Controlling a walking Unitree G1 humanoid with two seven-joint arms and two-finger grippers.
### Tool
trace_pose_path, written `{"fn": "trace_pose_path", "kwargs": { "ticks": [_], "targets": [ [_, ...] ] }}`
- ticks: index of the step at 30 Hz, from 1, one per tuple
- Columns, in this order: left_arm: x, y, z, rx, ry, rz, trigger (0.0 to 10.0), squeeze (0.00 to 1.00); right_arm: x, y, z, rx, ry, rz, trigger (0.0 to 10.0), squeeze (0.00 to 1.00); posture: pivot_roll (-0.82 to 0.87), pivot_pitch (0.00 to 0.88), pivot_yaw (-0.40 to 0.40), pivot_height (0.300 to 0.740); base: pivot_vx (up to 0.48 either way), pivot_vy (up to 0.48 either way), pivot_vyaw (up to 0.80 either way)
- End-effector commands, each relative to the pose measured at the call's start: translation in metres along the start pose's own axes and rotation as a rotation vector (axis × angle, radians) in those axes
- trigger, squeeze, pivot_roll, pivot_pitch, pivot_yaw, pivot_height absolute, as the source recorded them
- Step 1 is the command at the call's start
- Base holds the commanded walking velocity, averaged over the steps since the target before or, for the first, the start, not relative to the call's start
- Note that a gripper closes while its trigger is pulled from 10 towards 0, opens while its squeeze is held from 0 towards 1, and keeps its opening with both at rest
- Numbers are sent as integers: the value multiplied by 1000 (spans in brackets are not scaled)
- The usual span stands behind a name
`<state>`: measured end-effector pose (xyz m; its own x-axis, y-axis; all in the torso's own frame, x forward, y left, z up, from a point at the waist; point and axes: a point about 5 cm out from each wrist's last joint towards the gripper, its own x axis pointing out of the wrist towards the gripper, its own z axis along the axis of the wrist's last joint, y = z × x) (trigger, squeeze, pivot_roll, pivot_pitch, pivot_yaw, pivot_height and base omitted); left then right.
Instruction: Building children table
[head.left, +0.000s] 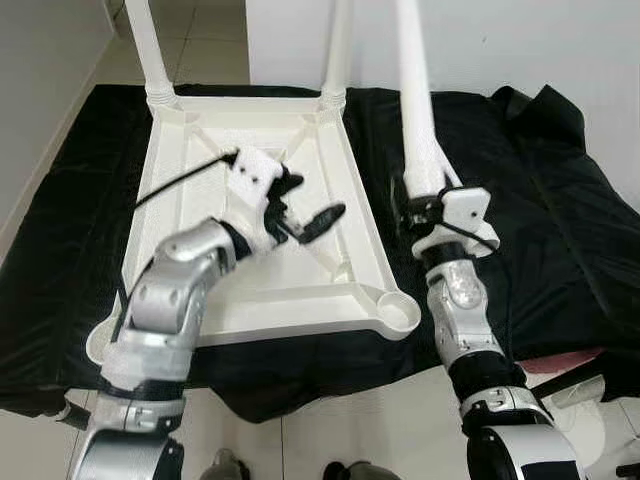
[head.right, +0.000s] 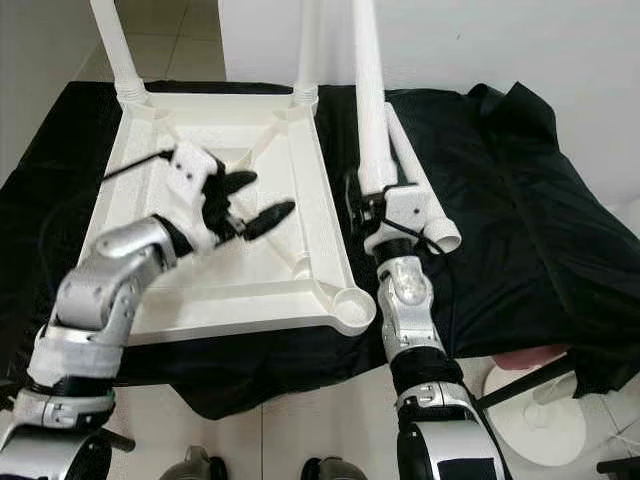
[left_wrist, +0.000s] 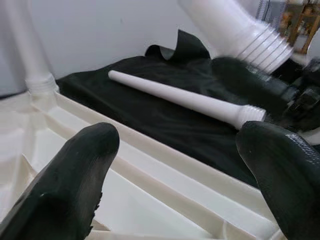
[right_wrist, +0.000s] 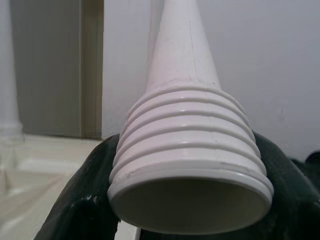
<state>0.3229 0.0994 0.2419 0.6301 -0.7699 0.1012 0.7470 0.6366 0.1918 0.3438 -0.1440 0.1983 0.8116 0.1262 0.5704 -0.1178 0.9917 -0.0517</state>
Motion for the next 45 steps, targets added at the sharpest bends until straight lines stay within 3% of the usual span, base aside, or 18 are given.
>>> {"fn": "trace_pose_path", "kwargs": {
  "ticks": [1,2,3,6,10,12,14,16,24,28,30,40,41,45],
  "targets": [
    [3,-1,-4,17,21,-5,10000,1000,-3,-3,1,-6,-12,-4,10000,0,-5,42,-49,740,0,0,0],
    [5,1,-2,37,19,-9,10000,224,-2,-3,5,16,-29,-14,10000,0,-7,40,-48,740,0,0,0],
    [7,3,1,49,14,-11,10000,0,-2,-5,9,49,-43,-32,10000,0,-6,36,-49,740,0,0,0],
    [17,14,11,18,11,6,10000,0,3,-3,21,50,-97,4,10000,0,-10,31,-48,740,0,0,0],
    [19,17,13,14,20,11,10000,0,4,-1,22,47,-102,19,10000,0,-10,31,-48,740,0,0,0],
    [23,22,21,-76,1,-6,10000,0,4,7,24,44,-105,74,10000,0,-24,30,-35,740,0,0,0],
    [23,22,21,-76,1,-6,10000,0,4,7,24,44,-105,74,10000,0,-24,30,-35,740,0,0,0],
    [26,22,34,-215,-76,-74,10000,0,4,17,24,47,-104,125,10000,0,-27,32,-29,740,0,0,0],
    [31,20,46,-378,-123,-251,10000,0,-6,45,23,110,-74,305,10000,0,-47,48,2,740,0,0,0],
    [33,20,49,-417,-137,-301,10000,0,-10,50,22,120,-60,342,10000,0,-50,53,9,740,0,0,0],
    [33,21,54,-478,-153,-357,10000,0,-14,54,21,121,-50,376,10000,0,-54,57,20,740,0,0,0],
    [38,22,61,-595,-143,-407,10000,0,-27,61,20,105,-27,458,10000,0,-60,68,37,740,0,0,0],
    [40,27,66,-638,-155,-397,10000,0,-30,63,19,106,-21,471,10000,0,-59,73,43,740,0,0,0],
    [41,44,73,-589,-162,-333,10000,0,-38,67,17,105,1,500,10000,0,-57,76,47,740,0,0,0]
  ]
}}
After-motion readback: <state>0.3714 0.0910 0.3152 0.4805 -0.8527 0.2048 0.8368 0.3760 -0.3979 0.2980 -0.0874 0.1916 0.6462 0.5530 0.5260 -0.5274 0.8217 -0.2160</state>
